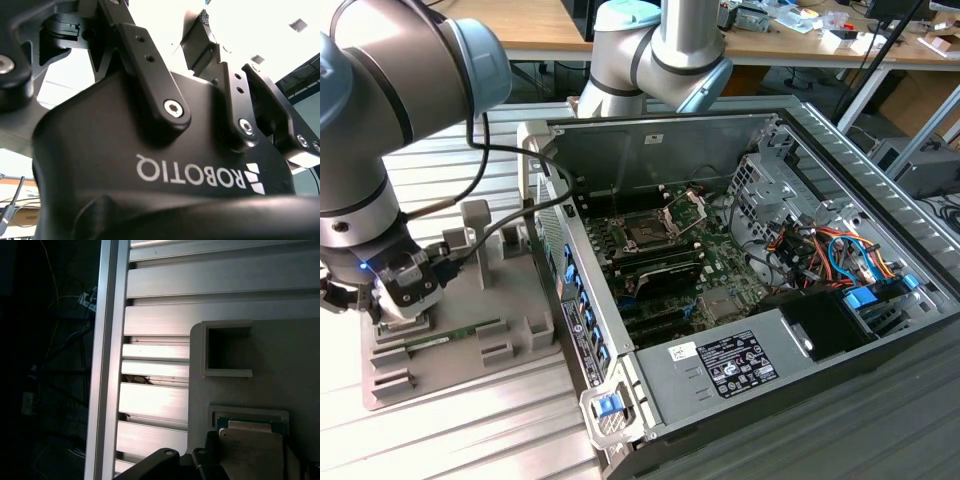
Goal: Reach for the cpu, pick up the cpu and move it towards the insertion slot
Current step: 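Pick up the cpu and move it towards the insertion slot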
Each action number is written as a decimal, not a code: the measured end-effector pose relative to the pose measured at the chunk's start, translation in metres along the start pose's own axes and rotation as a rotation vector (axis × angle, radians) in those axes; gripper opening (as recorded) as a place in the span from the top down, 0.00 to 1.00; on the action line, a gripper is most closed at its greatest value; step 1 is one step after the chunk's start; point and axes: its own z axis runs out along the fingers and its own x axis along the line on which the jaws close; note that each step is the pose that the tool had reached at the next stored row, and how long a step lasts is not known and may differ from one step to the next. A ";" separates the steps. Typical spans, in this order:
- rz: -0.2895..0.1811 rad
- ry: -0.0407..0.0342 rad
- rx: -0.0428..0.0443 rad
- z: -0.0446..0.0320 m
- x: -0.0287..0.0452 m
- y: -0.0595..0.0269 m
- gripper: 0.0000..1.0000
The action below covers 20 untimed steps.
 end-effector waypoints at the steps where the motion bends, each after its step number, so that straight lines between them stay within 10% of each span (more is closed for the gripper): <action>1: 0.000 0.0000 -0.0001 -0.0003 0.0000 0.0000 0.45; 20: 0.000 -0.0001 -0.0001 -0.0080 0.0000 0.0004 0.45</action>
